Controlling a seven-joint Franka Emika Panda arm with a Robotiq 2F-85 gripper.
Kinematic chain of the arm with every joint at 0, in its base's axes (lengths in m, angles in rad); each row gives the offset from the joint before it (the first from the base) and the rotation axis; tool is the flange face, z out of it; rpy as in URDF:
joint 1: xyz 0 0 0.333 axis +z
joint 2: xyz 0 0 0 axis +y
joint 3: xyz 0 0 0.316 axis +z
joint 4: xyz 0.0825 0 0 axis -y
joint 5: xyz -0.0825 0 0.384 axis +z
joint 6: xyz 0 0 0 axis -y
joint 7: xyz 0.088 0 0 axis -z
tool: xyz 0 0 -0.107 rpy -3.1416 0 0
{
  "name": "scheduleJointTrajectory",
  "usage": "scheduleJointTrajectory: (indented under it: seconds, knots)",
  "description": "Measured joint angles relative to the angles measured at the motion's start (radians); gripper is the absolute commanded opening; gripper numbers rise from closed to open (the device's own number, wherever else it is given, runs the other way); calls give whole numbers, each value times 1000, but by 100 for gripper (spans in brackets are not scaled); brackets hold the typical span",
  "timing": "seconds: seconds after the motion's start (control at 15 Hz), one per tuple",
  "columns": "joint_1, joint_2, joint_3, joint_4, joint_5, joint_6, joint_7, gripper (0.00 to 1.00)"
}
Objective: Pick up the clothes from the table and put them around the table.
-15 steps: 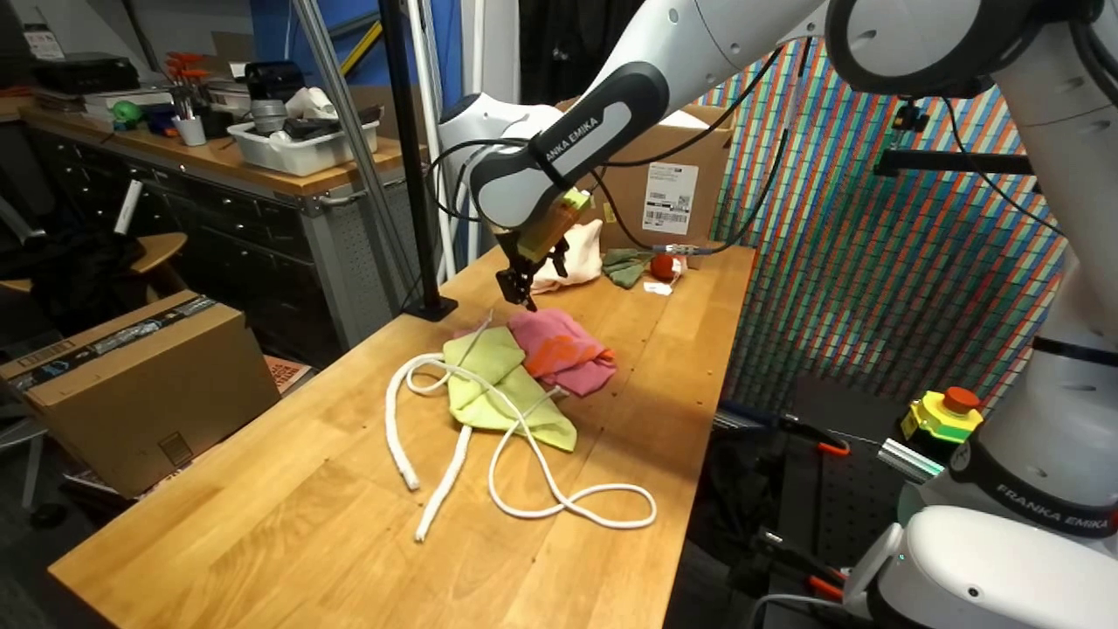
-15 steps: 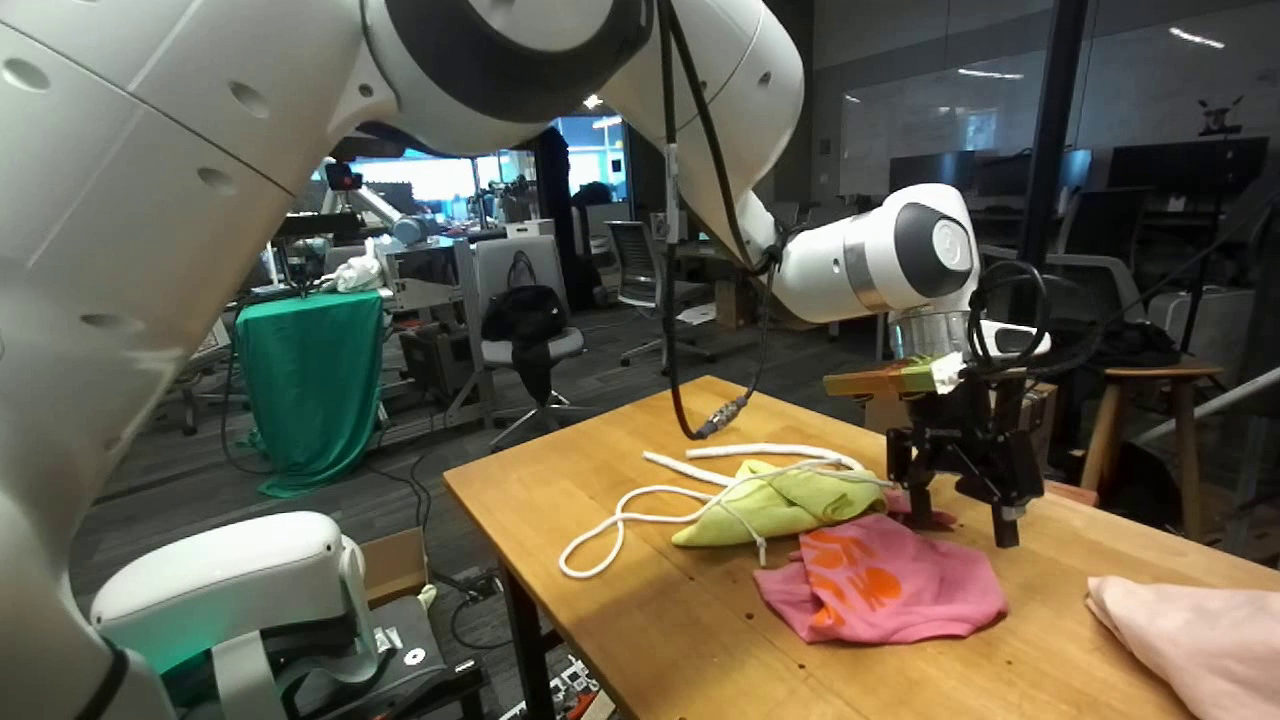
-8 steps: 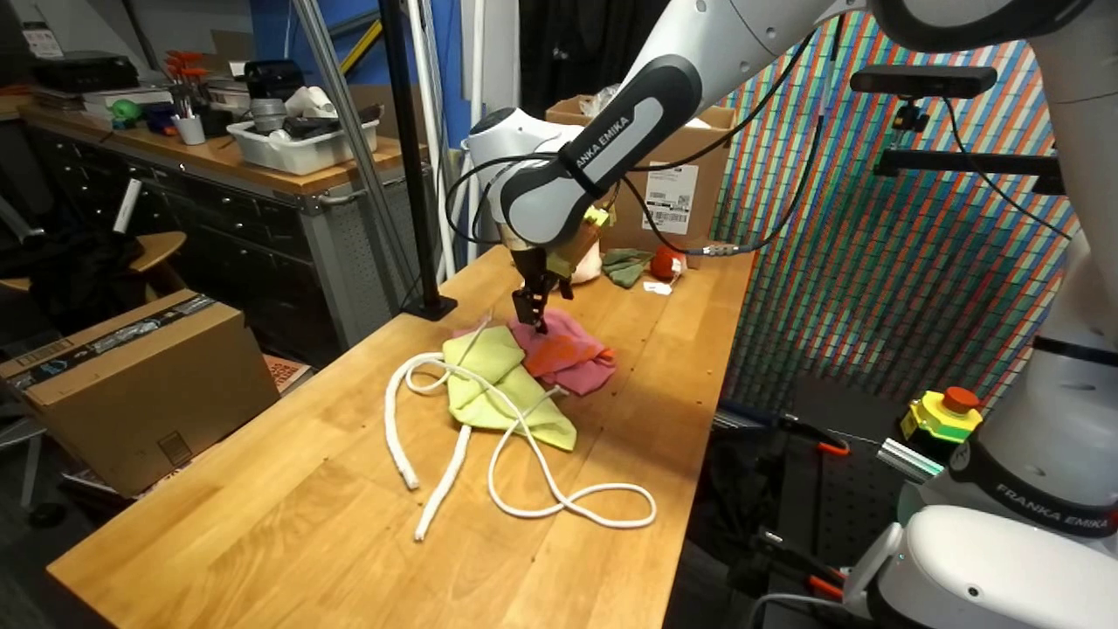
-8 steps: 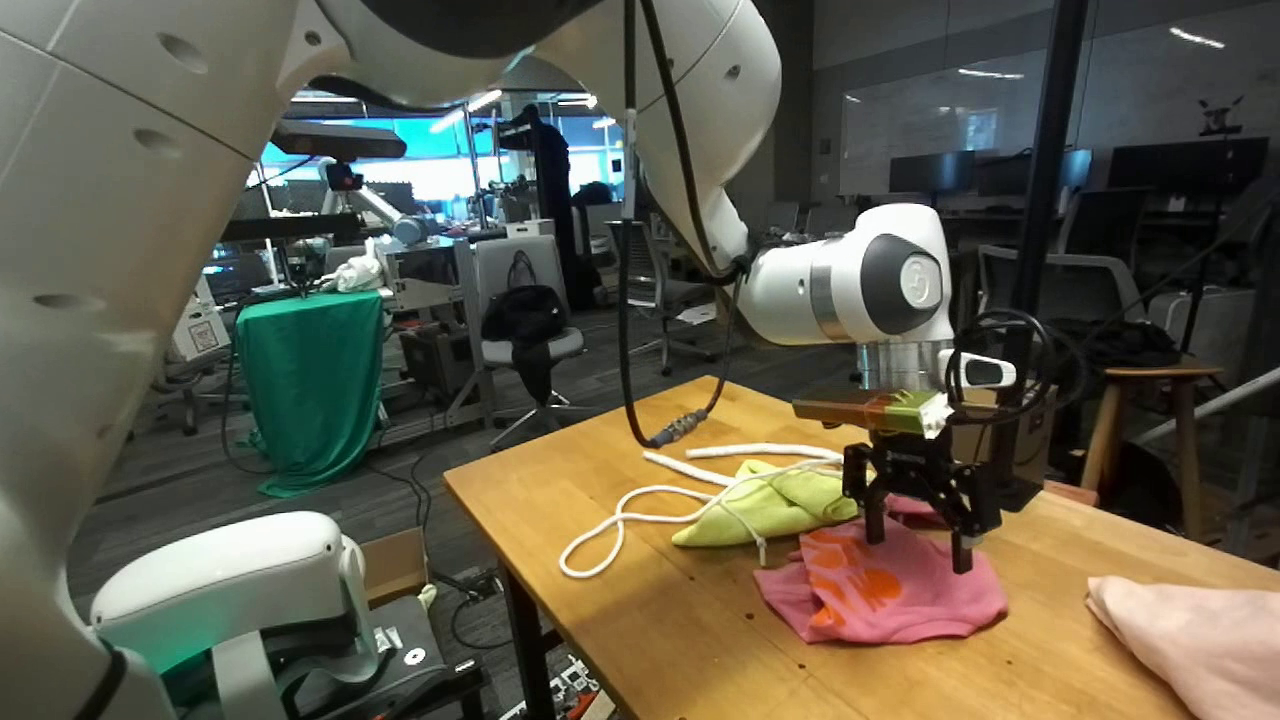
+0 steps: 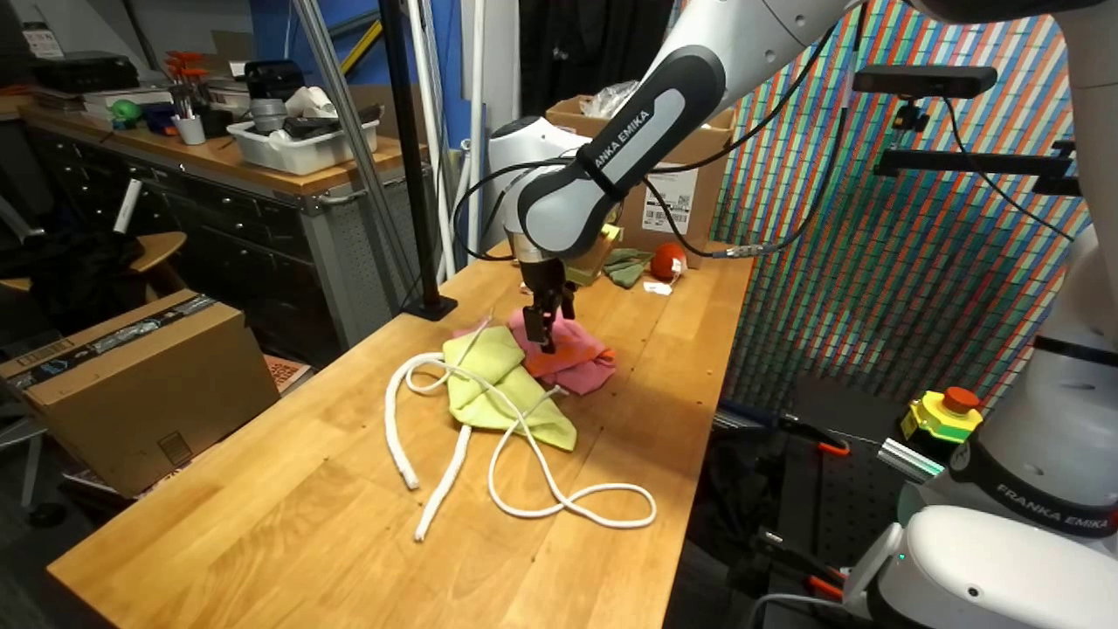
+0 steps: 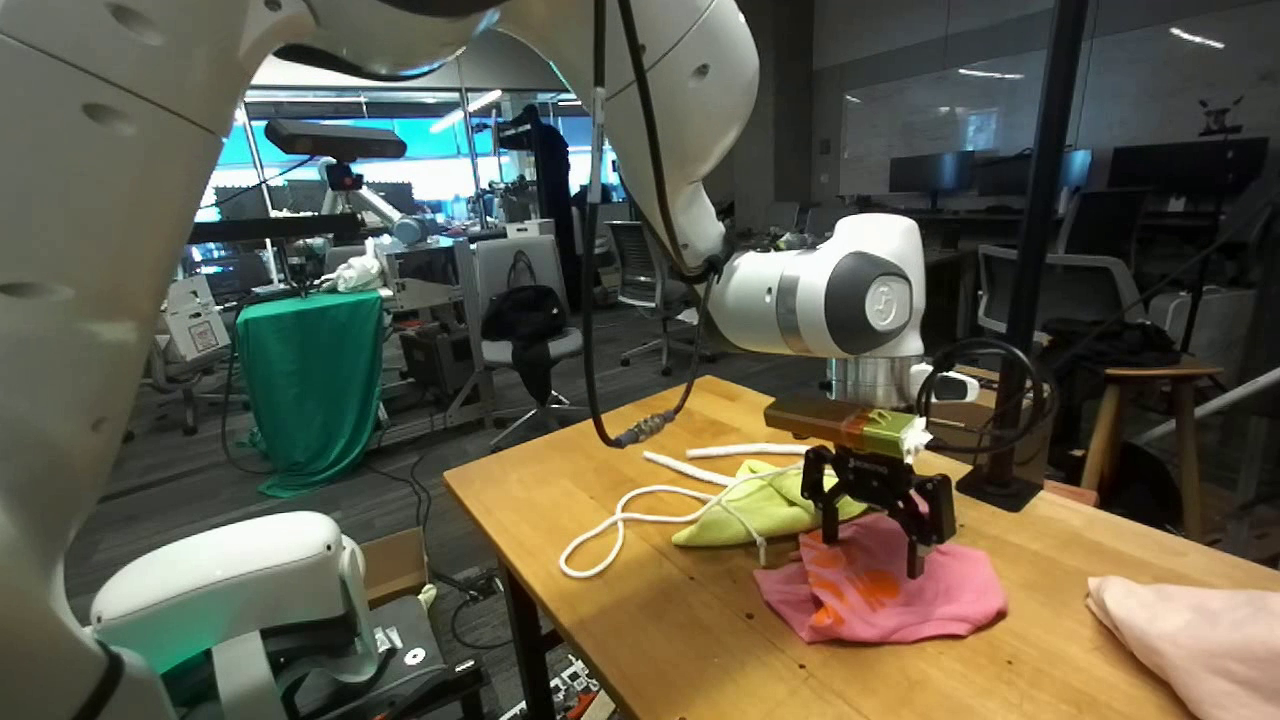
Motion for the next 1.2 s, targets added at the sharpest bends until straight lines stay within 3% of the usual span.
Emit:
scheduleJointTrajectory:
  seconds: [0.27,0.33,0.4,1.0,1.2]
  knots:
    - [-1,0,-1,-30,0,23,-3,100]
    - [-2,0,-1,-33,0,25,-3,75]
    - [-4,0,-1,-36,0,26,-4,74]
    - [-17,-1,-1,-54,19,44,-28,5]
    - [-27,-8,-2,-58,31,45,-28,0]
